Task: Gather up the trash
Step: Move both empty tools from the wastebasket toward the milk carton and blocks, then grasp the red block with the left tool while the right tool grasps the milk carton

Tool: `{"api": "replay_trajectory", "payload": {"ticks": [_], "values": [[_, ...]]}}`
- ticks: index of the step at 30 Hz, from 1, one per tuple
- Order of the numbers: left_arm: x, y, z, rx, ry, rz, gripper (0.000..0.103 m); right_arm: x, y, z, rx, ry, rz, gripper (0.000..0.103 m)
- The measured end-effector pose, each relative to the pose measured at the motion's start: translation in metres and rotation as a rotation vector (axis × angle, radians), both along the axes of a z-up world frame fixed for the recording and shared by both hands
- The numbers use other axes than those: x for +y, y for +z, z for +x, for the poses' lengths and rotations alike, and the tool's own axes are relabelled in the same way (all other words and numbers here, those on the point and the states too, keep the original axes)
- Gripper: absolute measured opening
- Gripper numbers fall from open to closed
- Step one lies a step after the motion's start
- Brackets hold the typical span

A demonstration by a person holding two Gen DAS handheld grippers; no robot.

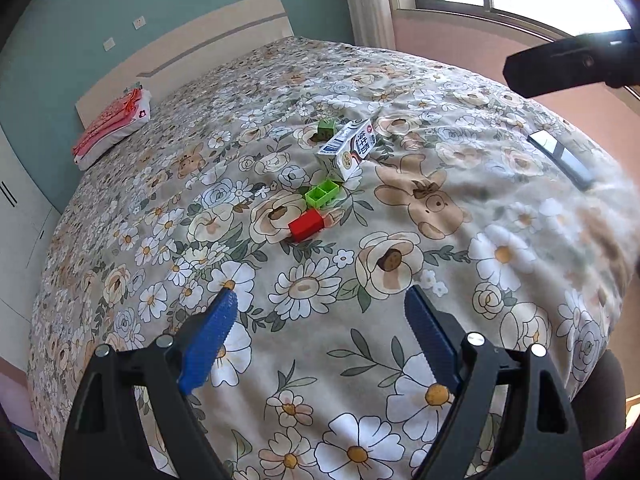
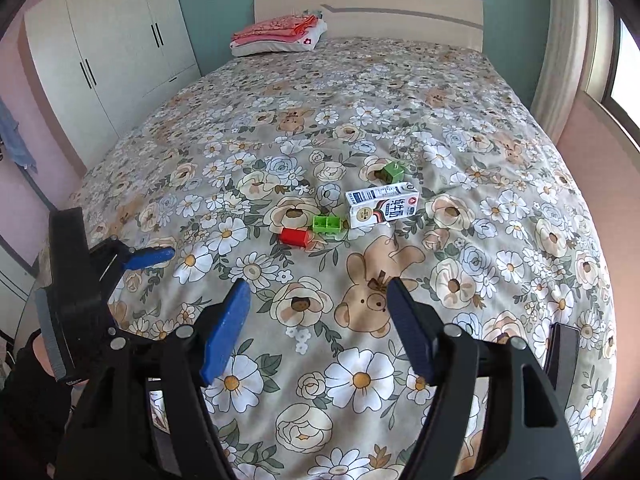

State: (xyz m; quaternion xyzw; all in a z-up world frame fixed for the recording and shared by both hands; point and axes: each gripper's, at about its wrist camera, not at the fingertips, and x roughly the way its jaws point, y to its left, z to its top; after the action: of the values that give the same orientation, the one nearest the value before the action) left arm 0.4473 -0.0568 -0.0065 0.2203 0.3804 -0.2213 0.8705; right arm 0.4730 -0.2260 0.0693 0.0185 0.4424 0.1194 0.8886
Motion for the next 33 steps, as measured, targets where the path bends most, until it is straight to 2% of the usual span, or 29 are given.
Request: {"api": "replay_trajectory", "payload": {"ticks": [7,12,17,26,28,32,33], "values": [[-0.007,-0.009,0.061,0.070,-0.171,-0.067,0.087,-0.002,-0.020,0.083,0.077,-0.118,0.015,0.071],[-0.018,-0.030,0.095,0.094,-0.275,-0.027,0.087,-0.005,-0.046,0.149,0.156,-0.225,0.057,0.071],[-0.027,-0.043,0.120,0.123,-0.397,-0.041,0.087,-0.008,-0.086,0.207,0.255,-0.362,0.052,0.071],[-0.031,-0.081,0.158,0.171,-0.481,-0.044,0.087,-0.024,-0.160,0.272,0.435,-0.579,0.069,0.071],[-0.030,-0.089,0.163,0.188,-0.487,-0.037,0.082,-0.028,-0.170,0.278,0.455,-0.612,0.088,0.071],[-0.030,-0.106,0.171,0.284,-0.500,-0.054,0.048,-0.028,-0.185,0.284,0.472,-0.636,0.079,0.071],[-0.030,-0.108,0.169,0.286,-0.505,-0.060,0.046,-0.030,-0.189,0.284,0.482,-0.644,0.097,0.071]]}}
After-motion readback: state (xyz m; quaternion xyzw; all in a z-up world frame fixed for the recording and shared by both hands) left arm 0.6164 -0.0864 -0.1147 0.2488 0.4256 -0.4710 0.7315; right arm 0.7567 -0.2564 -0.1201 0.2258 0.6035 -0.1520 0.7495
